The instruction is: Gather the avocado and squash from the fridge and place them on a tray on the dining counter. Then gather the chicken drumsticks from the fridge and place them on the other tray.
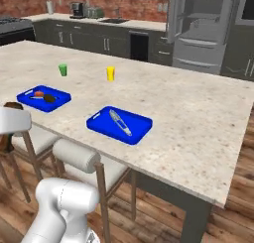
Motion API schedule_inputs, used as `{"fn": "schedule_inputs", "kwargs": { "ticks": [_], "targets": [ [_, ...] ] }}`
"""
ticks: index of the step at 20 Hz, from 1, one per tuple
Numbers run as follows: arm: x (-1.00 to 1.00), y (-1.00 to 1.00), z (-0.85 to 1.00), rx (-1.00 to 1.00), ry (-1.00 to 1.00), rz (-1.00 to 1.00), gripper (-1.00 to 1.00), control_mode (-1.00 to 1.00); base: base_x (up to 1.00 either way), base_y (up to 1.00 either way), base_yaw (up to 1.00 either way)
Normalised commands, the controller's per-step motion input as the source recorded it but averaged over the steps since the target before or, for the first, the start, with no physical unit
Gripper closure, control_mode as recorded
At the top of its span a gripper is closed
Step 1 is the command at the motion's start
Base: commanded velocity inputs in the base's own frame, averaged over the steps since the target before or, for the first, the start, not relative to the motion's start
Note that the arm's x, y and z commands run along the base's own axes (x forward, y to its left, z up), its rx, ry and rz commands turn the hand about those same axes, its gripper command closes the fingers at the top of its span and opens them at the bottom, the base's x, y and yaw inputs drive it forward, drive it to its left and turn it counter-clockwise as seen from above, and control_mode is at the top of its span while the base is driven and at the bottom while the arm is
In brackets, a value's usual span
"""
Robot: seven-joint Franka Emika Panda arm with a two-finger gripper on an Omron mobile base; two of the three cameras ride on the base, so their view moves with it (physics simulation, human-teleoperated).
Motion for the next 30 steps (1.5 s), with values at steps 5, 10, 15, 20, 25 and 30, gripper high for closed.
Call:
{"fn": "schedule_inputs", "kwargs": {
  "ticks": [5,10,15,20,25,30],
  "targets": [
    [0.0,0.0,0.0,0.0,0.0,0.0,1.0,1.0,0.02,0.66,-0.47],
    [0.0,0.0,0.0,0.0,0.0,0.0,1.0,1.0,0.12,0.66,-0.48],
    [0.0,0.0,0.0,0.0,0.0,0.0,1.0,1.0,0.18,0.42,-0.41],
    [0.0,0.0,0.0,0.0,0.0,0.0,1.0,1.0,0.34,-0.01,-0.13],
    [0.0,0.0,0.0,0.0,0.0,0.0,1.0,1.0,0.57,0.0,-0.07],
    [0.0,0.0,0.0,0.0,0.0,0.0,1.0,1.0,0.68,0.05,-0.06]
  ]
}}
